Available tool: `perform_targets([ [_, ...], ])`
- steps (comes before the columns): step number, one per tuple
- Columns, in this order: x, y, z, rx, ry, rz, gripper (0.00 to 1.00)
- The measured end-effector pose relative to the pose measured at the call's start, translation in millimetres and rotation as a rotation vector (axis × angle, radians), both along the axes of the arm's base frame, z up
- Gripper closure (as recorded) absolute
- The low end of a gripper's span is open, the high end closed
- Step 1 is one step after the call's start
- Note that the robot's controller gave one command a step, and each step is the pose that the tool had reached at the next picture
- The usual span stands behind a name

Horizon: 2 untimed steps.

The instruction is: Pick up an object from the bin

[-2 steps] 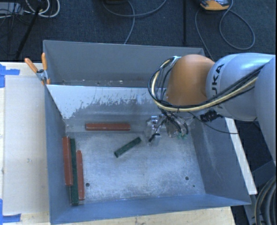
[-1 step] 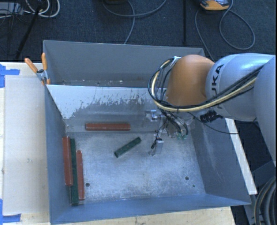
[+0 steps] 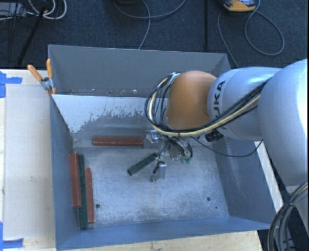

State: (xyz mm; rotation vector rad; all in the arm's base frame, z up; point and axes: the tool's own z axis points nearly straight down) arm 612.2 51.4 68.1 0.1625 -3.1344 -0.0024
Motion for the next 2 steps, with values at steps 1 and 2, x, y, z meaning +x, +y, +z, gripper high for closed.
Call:
perform_targets([
  [1,1.1,-2,2,0.0,-0.003,-0.006,1.0],
  [2,-1.8,-29,151,-0.001,-0.013,0.024,1.0],
])
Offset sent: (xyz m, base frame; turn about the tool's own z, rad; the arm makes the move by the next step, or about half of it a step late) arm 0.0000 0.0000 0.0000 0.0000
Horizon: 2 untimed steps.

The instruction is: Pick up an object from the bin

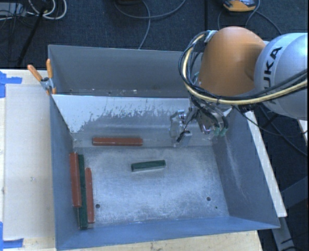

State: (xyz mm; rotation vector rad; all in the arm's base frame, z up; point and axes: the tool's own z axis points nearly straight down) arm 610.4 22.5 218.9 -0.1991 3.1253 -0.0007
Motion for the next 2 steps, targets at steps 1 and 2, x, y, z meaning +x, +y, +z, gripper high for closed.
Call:
perform_targets([
  [1,-1.7,0,-5,0.0,0.008,-0.002,0.0],
  [2,7.7,48,-126,0.001,0.017,0.088,0.0],
])
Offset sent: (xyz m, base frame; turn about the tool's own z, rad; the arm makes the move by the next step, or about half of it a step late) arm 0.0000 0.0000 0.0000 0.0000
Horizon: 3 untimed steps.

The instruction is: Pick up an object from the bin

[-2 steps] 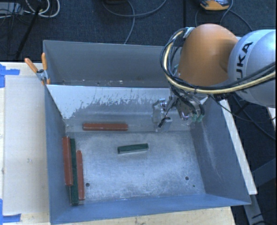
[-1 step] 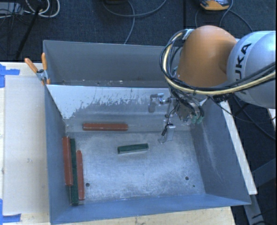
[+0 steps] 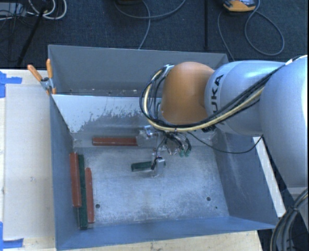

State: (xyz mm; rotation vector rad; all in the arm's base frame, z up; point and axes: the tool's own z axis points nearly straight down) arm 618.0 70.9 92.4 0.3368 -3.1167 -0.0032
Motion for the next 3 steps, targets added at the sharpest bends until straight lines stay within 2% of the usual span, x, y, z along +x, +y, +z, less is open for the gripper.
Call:
perform_targets([
  [1,-24.5,-19,-25,-0.002,-0.003,0.014,0.0],
  [2,-22.3,-18,-22,0.0,-0.008,0.012,1.0],
  [3,-36.2,-23,90,-0.001,-0.015,0.132,1.0],
])
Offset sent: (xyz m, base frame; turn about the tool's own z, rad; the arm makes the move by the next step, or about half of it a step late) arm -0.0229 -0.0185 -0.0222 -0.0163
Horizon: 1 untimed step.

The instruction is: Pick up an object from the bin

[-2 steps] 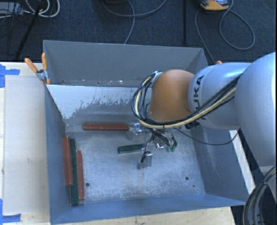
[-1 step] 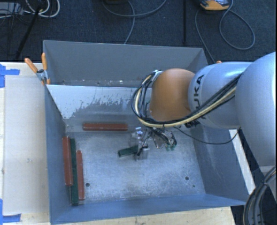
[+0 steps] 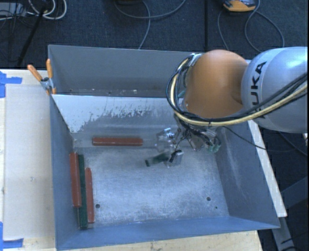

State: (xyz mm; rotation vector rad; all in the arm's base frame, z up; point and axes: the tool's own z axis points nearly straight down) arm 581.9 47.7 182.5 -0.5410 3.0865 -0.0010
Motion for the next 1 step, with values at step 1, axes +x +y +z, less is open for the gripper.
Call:
perform_targets([
  [1,-21.4,-10.8,54.1,-0.001,0.002,0.035,1.0],
])
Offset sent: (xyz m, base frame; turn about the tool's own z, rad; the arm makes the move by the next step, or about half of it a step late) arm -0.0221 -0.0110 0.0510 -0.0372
